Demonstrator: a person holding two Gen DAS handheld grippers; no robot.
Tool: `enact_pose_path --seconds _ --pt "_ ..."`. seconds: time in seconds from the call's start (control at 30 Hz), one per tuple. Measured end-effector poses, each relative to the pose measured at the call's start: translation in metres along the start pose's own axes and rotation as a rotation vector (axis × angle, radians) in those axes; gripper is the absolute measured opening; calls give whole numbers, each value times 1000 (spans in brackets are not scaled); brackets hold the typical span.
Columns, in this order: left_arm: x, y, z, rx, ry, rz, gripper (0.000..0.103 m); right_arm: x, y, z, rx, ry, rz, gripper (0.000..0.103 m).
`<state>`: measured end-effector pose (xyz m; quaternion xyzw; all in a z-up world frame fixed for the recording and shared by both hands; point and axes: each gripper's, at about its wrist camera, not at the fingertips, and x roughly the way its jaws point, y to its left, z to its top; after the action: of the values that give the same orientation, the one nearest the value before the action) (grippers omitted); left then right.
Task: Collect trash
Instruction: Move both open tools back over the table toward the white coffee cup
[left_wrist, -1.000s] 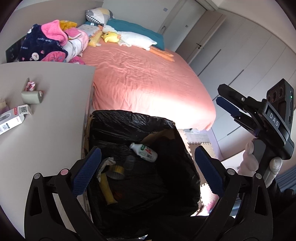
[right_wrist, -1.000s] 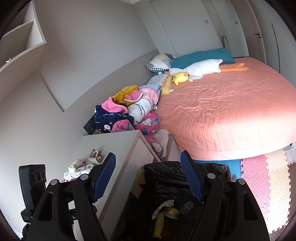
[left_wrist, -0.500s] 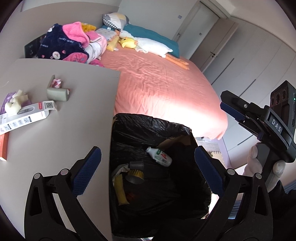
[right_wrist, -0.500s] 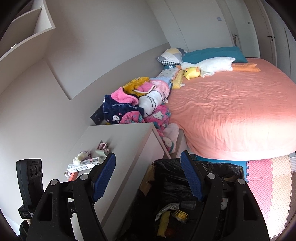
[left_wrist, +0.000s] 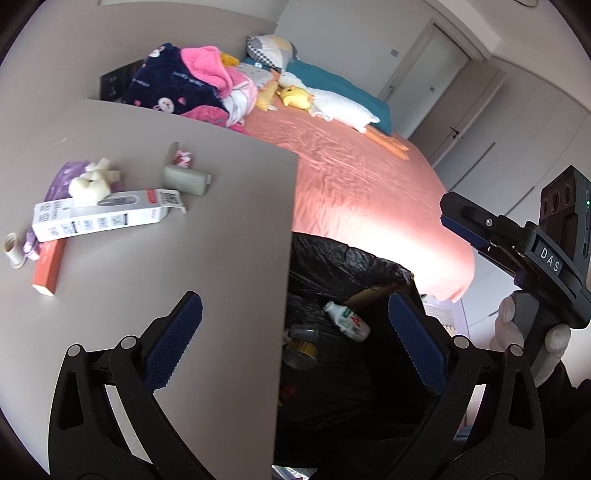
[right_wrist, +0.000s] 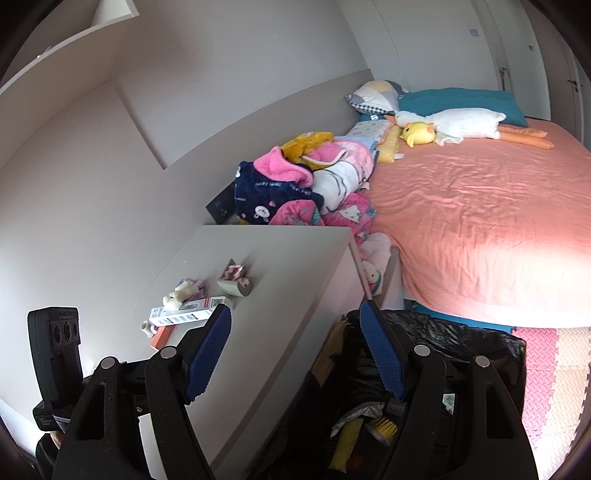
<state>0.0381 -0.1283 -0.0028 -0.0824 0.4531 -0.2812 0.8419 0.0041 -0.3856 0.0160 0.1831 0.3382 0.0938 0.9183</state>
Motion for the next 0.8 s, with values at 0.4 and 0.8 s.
enact_pose_path --seconds 0.4,0.8 --pt "-25 44 -12 -109 -52 76 97 38 39 2 -76 66 64 73" --pt "-48 89 -20 -198 -105 155 97 81 75 0 -138 126 101 73"
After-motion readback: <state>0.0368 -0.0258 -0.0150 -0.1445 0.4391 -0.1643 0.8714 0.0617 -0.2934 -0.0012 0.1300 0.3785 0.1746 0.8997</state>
